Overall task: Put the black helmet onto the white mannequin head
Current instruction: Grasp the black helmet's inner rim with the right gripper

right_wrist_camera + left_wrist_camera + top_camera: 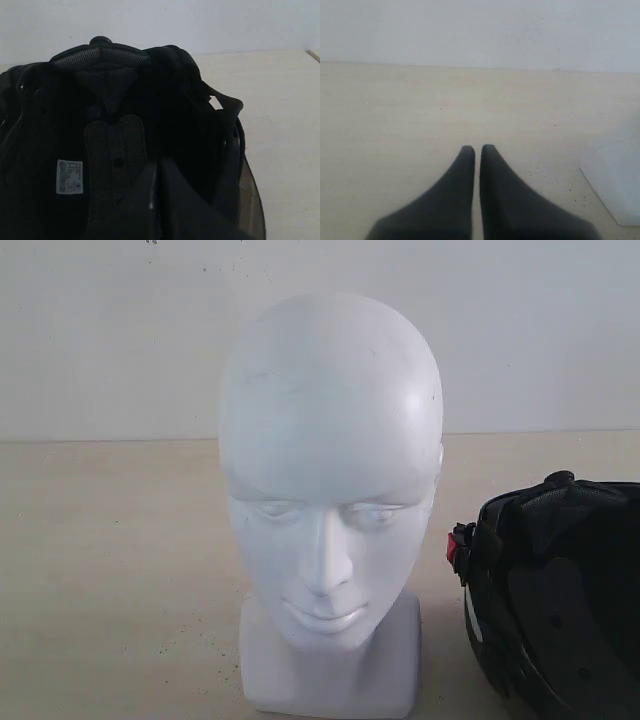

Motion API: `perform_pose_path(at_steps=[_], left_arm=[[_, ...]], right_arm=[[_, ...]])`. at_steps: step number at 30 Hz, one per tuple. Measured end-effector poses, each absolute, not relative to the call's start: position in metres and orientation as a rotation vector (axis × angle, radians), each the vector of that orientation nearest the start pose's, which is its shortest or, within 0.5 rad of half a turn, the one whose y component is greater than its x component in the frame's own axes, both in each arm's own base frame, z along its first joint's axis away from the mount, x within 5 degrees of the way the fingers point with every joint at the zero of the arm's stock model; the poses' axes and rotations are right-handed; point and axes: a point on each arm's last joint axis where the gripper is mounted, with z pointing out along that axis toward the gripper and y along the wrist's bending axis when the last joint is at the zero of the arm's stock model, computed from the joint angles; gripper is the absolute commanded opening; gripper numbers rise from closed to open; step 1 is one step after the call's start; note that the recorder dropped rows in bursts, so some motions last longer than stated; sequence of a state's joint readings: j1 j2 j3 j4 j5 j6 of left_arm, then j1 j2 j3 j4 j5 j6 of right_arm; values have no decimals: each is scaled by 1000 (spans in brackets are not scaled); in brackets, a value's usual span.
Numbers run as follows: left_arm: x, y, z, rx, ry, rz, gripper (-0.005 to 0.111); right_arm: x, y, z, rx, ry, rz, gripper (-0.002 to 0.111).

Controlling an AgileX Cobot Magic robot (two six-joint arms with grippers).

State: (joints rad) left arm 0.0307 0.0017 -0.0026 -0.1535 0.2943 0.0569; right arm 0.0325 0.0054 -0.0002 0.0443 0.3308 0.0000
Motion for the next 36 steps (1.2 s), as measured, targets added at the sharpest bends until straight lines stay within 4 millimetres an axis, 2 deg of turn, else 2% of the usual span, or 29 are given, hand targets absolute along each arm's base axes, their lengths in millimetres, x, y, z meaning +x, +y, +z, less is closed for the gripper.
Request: perform_pose_path(at_steps=[9,11,15,19,23,26,30,36], left_arm=[[55,-2,188,-75,1773,-82,4],[55,-2,188,-75,1773,-82,4],[55,-2,188,-75,1773,-82,4],[55,-2,188,-75,1773,-82,4],[55,-2,188,-75,1773,-82,4],[55,-2,188,-75,1773,-82,4],[55,-2,188,-75,1773,-82,4],[55,-2,188,-75,1773,-82,4]], right_arm=[[54,3,184,-1,1806,66,0],[56,3,190,0,1740,63,0],[56,2,220,9,1410,59,0],[45,1,265,-13,1288,35,0],[42,2,304,-34,1371,21,0],[48,3,319,-42,1502,24,0],[59,3,328,-44,1557,25,0],[62,3,330,-43,1539,24,0]])
